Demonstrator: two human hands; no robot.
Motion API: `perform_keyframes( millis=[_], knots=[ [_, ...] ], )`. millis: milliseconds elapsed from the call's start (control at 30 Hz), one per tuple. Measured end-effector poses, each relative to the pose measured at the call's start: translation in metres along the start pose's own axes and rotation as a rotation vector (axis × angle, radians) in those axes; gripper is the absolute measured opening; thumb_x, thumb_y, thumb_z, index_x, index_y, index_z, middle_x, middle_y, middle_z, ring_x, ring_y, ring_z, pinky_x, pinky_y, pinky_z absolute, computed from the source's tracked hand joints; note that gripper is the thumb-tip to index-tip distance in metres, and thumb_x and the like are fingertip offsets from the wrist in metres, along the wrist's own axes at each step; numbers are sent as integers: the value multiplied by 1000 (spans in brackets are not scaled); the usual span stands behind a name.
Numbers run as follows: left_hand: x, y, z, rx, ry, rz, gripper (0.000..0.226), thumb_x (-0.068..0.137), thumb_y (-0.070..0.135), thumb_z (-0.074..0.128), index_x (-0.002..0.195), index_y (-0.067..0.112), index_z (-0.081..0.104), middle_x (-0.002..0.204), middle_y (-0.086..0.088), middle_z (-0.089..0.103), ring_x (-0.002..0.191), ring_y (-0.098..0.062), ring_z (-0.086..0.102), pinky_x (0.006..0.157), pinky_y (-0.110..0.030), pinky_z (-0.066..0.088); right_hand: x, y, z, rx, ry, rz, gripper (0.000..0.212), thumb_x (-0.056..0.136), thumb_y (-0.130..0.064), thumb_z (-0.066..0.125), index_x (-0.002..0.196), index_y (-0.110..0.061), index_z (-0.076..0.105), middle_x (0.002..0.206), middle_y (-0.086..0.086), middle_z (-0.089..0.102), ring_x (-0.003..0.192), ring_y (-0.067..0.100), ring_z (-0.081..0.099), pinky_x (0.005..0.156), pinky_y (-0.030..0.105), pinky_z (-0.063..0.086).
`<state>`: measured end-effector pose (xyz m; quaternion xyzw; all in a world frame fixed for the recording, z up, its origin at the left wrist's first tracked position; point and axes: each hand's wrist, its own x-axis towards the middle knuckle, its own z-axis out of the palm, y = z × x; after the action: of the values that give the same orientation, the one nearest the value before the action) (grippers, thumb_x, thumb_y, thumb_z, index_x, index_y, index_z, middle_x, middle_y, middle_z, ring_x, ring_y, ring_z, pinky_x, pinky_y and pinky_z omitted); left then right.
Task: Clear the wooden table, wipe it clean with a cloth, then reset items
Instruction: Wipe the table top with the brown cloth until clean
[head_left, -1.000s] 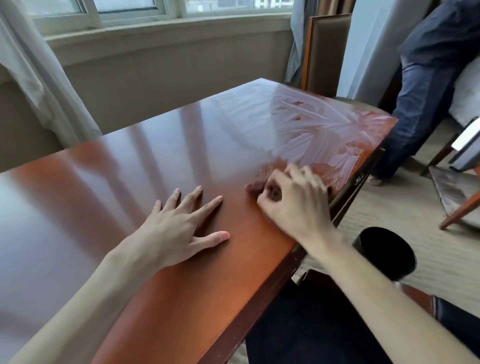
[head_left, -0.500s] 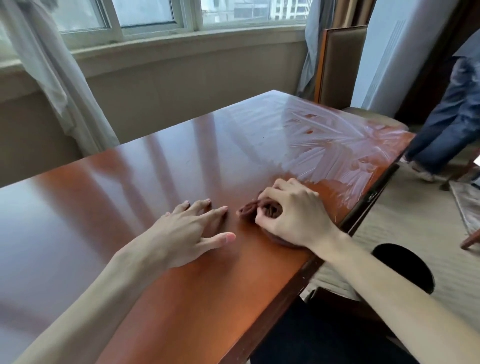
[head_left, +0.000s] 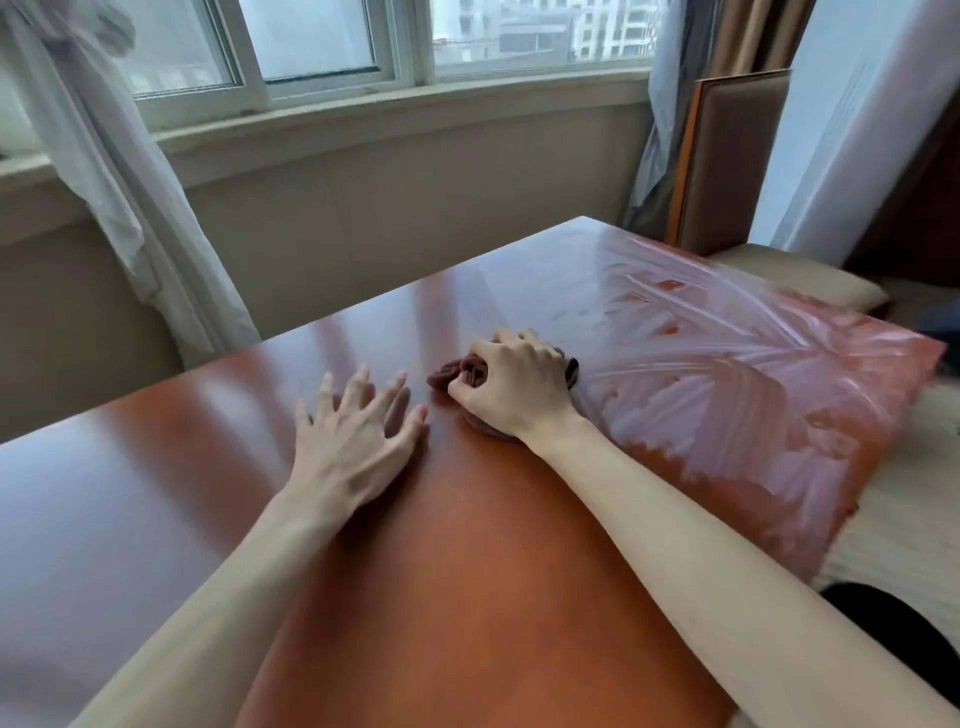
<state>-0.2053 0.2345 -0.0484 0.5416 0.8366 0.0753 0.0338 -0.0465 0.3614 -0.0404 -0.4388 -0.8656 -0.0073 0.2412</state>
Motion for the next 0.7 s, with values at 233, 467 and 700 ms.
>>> perform_keyframes(
  millis=[233,467,700],
  knots=[
    [4,-3,15,-13,49,-47,74,84,80,5,154,56,11,167,11,10,155,-23,0,124,-51,2,124,5,55,37,-43,5,36,84,-56,61,94,-23,70,104,3,64,106,34,59,80,37,41],
    [4,-2,14,-27,37,-49,79,80,82,3,154,56,14,167,9,13,154,-25,5,123,-51,4,44,10,18,109,-66,-86,29,81,-55,60,87,-27,68,93,-4,62,94,27,58,74,33,39],
    [2,-3,12,-35,30,-42,72,88,79,15,154,54,19,168,6,15,154,-29,9,123,-53,5,-95,20,-43,179,29,-270,25,78,-50,60,88,-31,72,90,-10,62,88,19,57,79,31,49]
  ],
)
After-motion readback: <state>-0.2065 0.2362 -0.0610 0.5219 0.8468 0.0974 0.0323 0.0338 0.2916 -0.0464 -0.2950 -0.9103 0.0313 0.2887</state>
